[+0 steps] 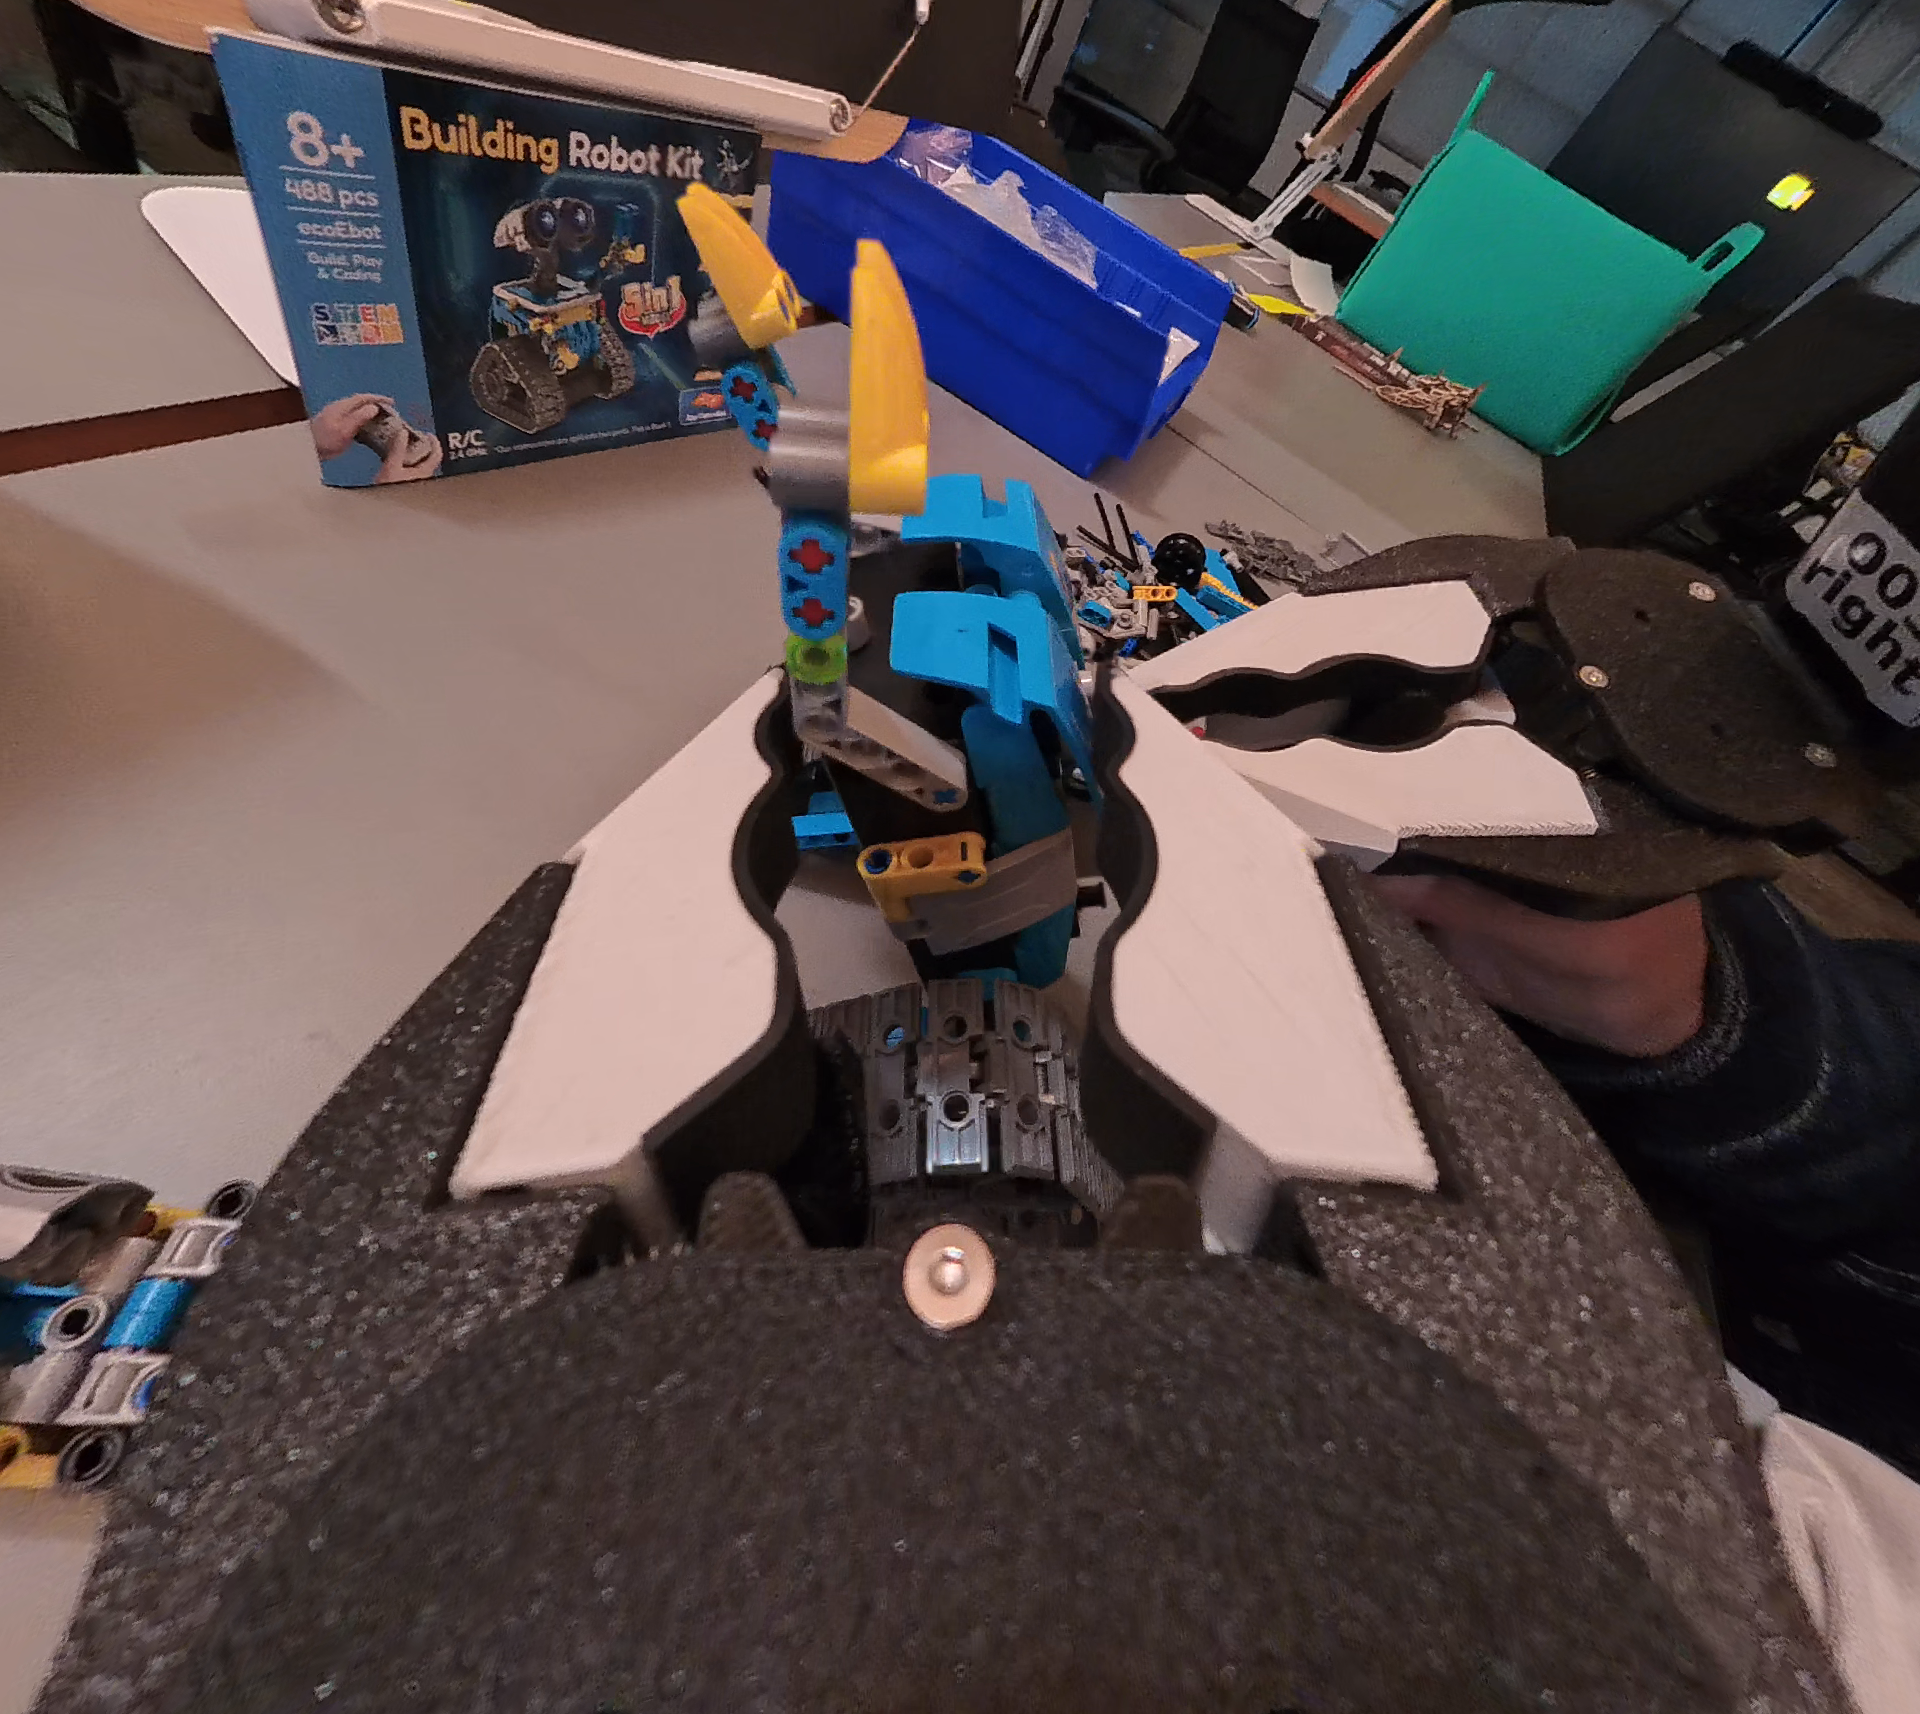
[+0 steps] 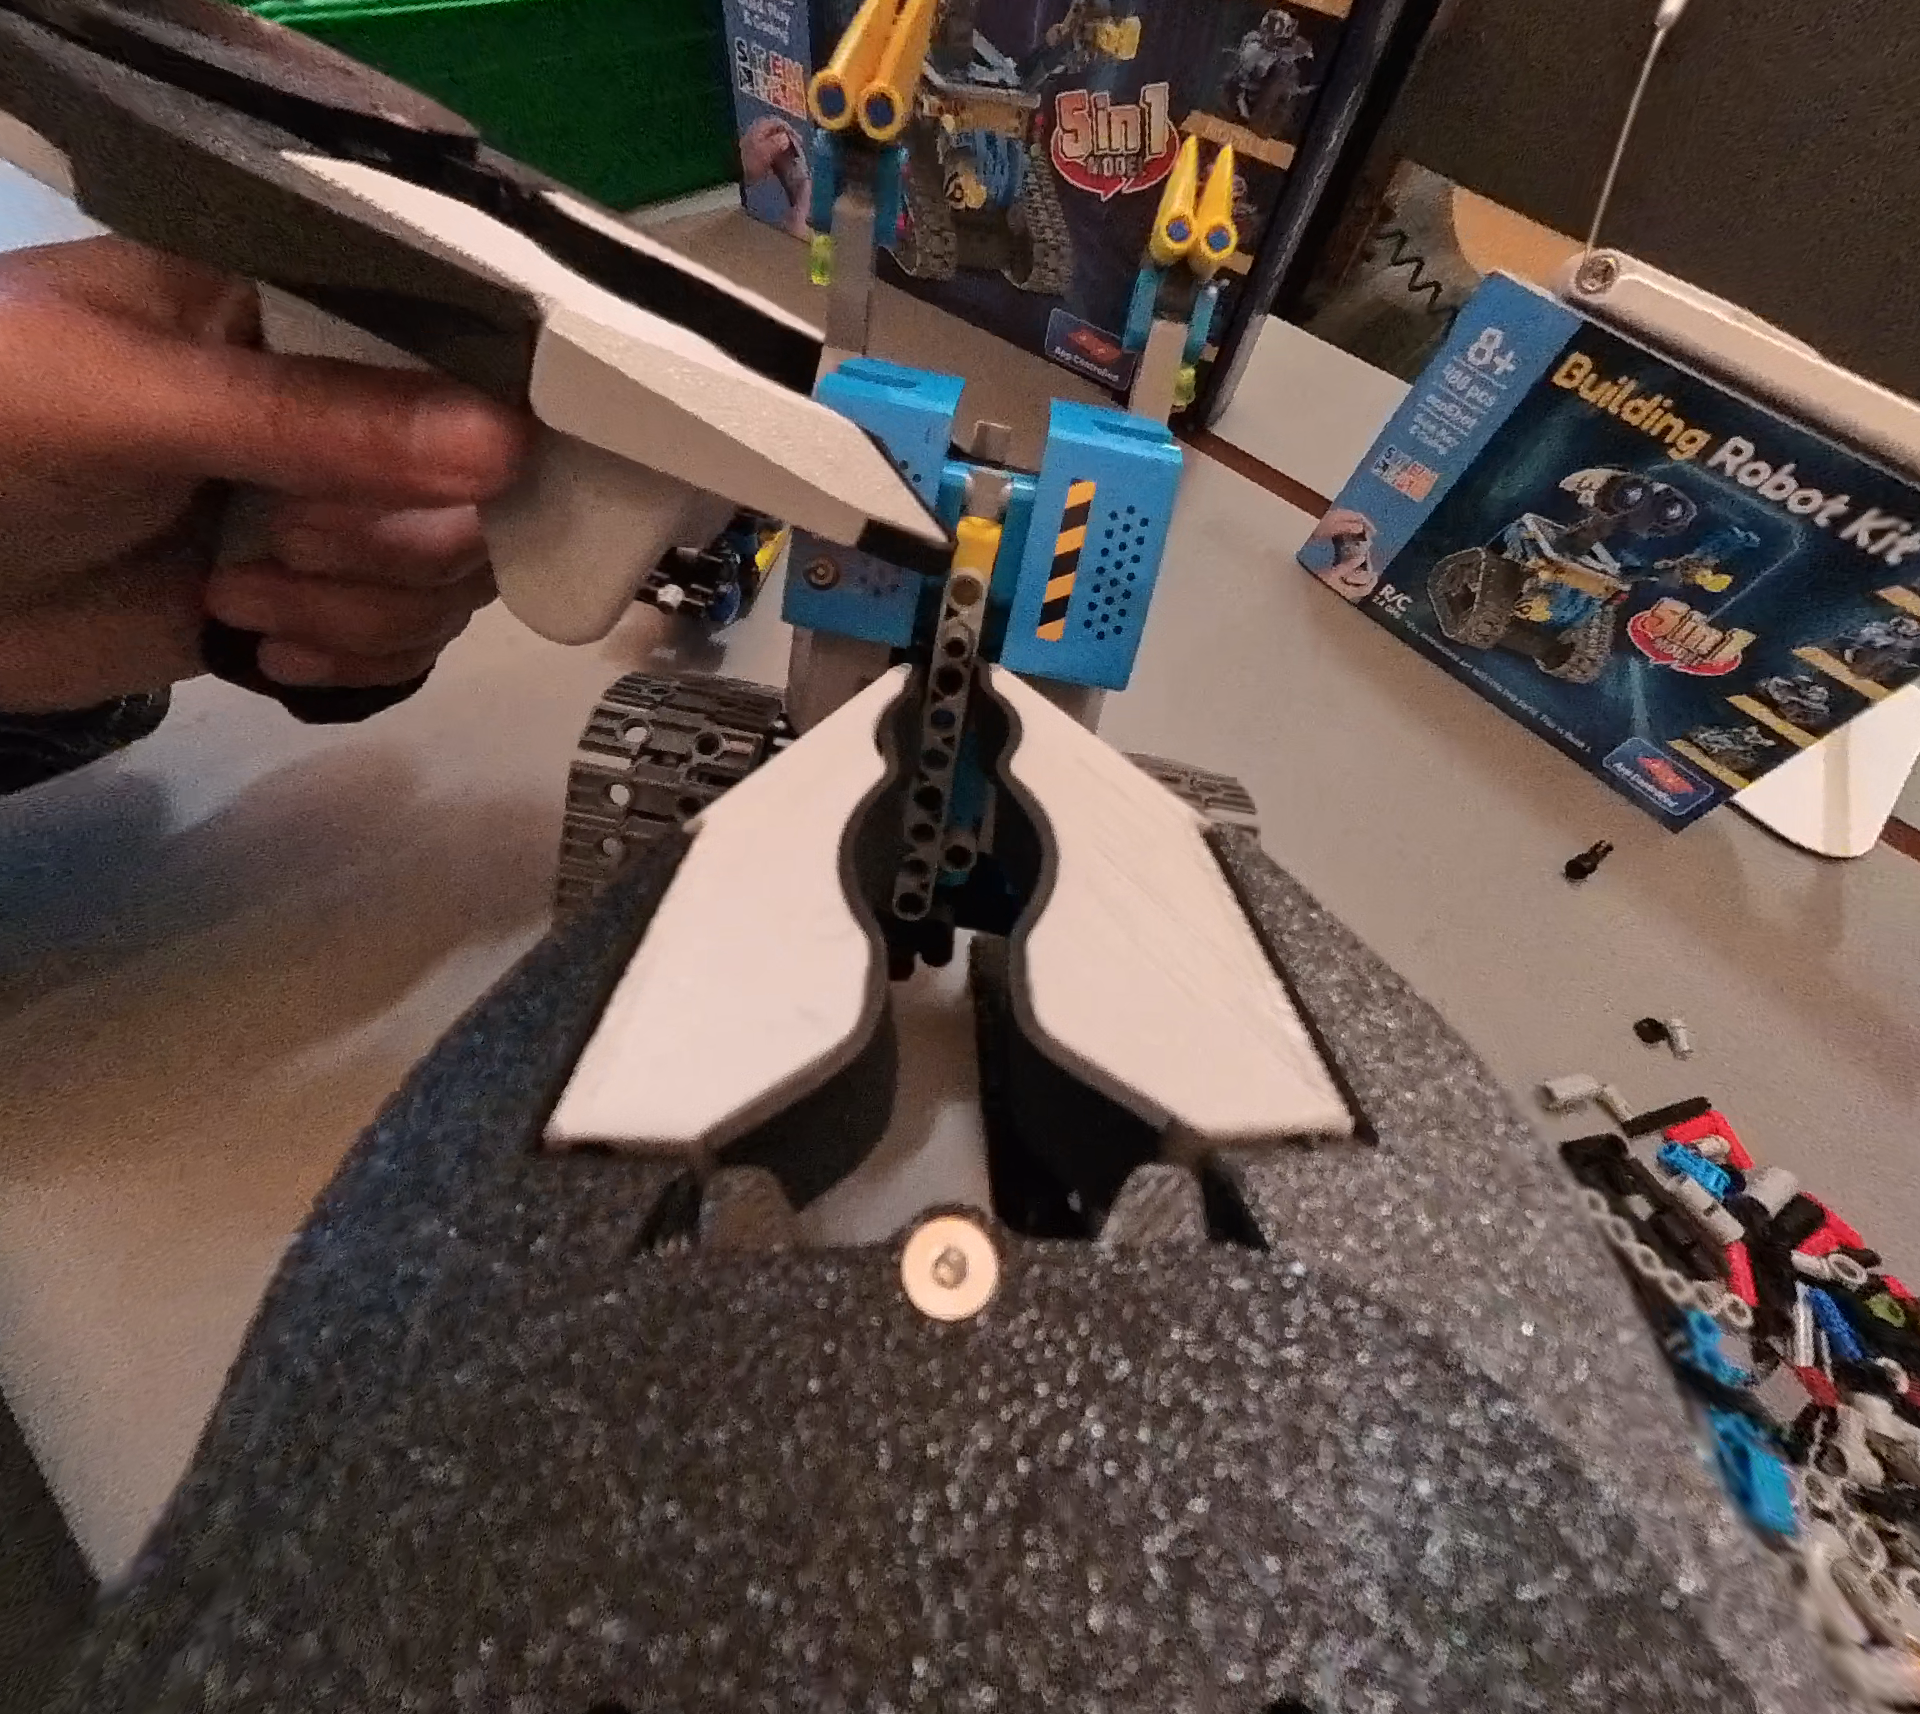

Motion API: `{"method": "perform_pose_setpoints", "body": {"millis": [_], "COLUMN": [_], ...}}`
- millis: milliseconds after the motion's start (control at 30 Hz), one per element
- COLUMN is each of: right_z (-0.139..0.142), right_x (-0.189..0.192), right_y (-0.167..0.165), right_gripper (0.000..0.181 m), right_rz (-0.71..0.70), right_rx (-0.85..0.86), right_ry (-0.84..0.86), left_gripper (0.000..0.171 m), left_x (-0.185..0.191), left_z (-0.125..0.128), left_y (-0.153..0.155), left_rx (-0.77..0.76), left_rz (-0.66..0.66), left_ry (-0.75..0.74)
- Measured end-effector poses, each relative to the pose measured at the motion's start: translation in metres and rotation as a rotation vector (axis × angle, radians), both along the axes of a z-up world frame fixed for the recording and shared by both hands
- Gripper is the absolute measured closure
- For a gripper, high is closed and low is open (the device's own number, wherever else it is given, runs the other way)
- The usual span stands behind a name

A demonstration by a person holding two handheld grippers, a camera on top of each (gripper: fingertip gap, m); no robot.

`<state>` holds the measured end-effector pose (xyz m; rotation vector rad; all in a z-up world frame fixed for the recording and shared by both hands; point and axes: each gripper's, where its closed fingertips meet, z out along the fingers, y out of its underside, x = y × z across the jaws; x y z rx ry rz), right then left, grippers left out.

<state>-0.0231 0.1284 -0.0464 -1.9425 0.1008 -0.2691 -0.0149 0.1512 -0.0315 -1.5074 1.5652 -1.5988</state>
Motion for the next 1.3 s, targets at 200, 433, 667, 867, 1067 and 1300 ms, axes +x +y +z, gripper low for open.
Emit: {"method": "perform_pose_setpoints", "body": {"millis": [200,433,667,867,1067,1300], "right_z": [-0.001,0.000,0.000,0.000,0.002,0.003], "right_x": [0.002,0.000,0.000,0.003,0.004,0.004], "right_y": [-0.003,-0.010,-0.010,-0.006,-0.003,-0.012], "right_gripper": [0.177,0.178,0.177,0.175,0.176,0.178], "right_rz": [0.004,0.011,0.024,0.018,-0.016,-0.001], "right_rx": [0.018,0.063,0.077,0.084,0.067,0.093], "right_ry": [0.094,0.141,0.147,0.143,0.033,0.133], "left_gripper": [0.122,0.122,0.121,0.121,0.121,0.122], "left_x": [0.001,-0.002,-0.002,0.001,0.000,0.001], "left_z": [-0.002,-0.003,-0.002,-0.002,-0.002,-0.003], "left_y": [0.001,-0.005,-0.006,-0.003,-0.003,-0.006], "left_rx": [0.094,0.131,0.136,0.140,0.117,0.146], "left_rz": [0.053,0.028,0.019,0.054,0.024,0.037], "left_ry": [0.008,0.024,0.017,0.022,0.021,0.025]}}
